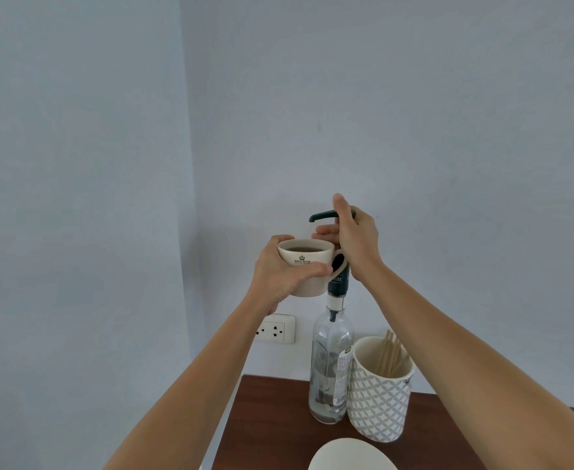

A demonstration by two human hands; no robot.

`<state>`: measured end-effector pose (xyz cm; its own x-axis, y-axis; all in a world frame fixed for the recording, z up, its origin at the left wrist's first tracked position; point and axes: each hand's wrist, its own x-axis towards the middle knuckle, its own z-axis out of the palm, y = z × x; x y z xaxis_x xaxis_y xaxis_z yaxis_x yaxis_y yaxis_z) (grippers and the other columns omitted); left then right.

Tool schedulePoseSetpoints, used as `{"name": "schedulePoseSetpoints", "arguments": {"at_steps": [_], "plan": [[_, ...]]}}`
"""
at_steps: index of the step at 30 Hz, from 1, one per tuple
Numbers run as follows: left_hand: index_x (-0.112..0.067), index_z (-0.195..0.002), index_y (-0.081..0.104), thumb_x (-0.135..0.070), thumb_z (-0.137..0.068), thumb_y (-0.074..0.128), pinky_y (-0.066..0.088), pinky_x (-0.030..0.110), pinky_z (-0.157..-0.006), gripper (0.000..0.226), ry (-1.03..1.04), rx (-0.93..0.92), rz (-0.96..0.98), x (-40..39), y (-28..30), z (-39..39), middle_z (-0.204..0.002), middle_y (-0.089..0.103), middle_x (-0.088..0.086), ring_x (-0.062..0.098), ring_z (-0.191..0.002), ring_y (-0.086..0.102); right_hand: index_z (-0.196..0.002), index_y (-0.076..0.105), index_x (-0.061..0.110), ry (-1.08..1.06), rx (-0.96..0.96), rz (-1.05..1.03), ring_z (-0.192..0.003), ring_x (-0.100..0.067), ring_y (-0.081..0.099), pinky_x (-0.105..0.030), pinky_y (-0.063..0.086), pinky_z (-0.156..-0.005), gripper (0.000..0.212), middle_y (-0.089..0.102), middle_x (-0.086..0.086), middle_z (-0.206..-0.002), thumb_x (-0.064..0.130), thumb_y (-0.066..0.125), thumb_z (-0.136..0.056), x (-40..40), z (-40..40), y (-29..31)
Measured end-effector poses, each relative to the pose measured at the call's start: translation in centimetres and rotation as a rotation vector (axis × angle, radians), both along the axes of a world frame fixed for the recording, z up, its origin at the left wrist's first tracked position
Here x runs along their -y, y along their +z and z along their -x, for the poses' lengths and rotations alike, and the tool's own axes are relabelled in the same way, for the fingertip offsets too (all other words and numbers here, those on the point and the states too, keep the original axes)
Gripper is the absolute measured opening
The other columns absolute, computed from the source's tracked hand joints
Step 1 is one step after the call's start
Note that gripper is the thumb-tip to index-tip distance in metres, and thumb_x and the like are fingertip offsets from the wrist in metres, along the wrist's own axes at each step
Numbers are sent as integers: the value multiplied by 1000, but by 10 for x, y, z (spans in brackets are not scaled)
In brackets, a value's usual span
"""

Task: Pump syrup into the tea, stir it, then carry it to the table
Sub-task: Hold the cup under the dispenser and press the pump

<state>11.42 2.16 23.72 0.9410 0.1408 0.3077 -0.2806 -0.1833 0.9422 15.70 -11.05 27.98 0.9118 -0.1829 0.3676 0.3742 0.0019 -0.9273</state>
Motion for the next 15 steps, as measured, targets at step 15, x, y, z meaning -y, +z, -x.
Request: {"name": "schedulePoseSetpoints", "arguments": {"at_steps": [15], "plan": [[-29,-119,56,-45,-33,91,61,35,-82,94,-63,16,-13,10,-39,40,-109,72,-6,13,-100,70,-100,72,14,-6,64,101,-88,-24,69,-40,56,-77,39,74,-10,-93,32,39,-106,22,68,-91]]}}
